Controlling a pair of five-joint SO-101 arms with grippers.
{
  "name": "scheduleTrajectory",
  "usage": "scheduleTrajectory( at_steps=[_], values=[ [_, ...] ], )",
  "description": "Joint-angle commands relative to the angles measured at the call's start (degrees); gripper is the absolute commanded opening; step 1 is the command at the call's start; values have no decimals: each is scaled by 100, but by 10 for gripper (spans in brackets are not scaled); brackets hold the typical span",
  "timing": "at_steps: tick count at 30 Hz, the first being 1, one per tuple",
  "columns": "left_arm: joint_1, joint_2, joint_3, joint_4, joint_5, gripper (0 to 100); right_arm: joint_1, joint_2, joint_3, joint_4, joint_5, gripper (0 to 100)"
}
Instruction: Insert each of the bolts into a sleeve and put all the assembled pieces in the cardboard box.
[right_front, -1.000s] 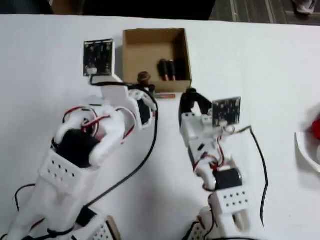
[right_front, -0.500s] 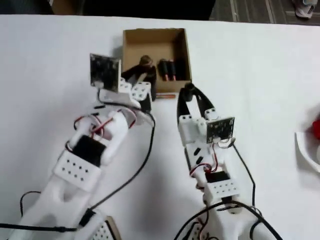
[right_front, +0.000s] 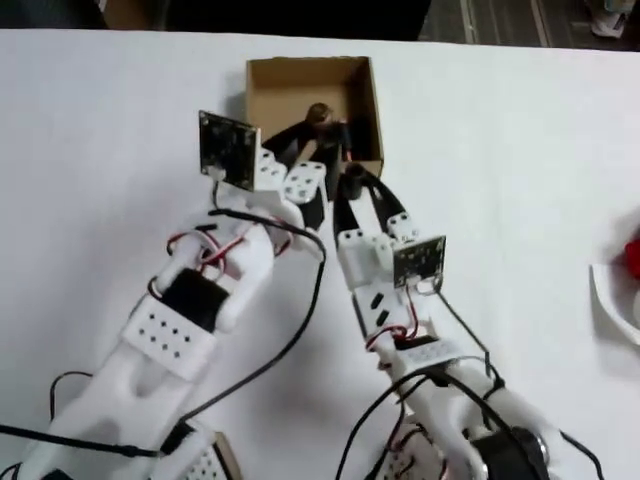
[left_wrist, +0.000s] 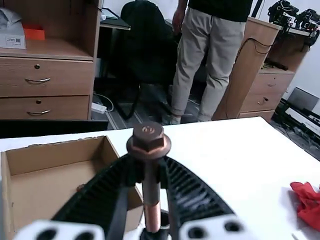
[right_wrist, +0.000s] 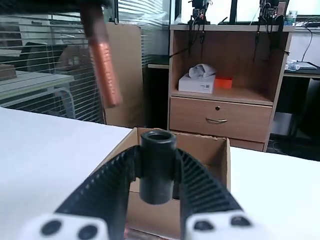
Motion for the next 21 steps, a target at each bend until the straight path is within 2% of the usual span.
scheduleTrajectory(
  at_steps=[1, 5, 16, 21],
  values=[
    [308, 88, -374, -132, -44, 24, -92, 259, -229, -646, 62, 20],
    [448, 281, -374, -158, -70, 24, -92, 259, -185, -716, 70, 20],
    [273, 527, -681, -431, -105, 24, -101, 268, -158, -673, 70, 20],
    [79, 536, -778, -431, -501, 24, -92, 268, -158, -673, 70, 20]
  ],
)
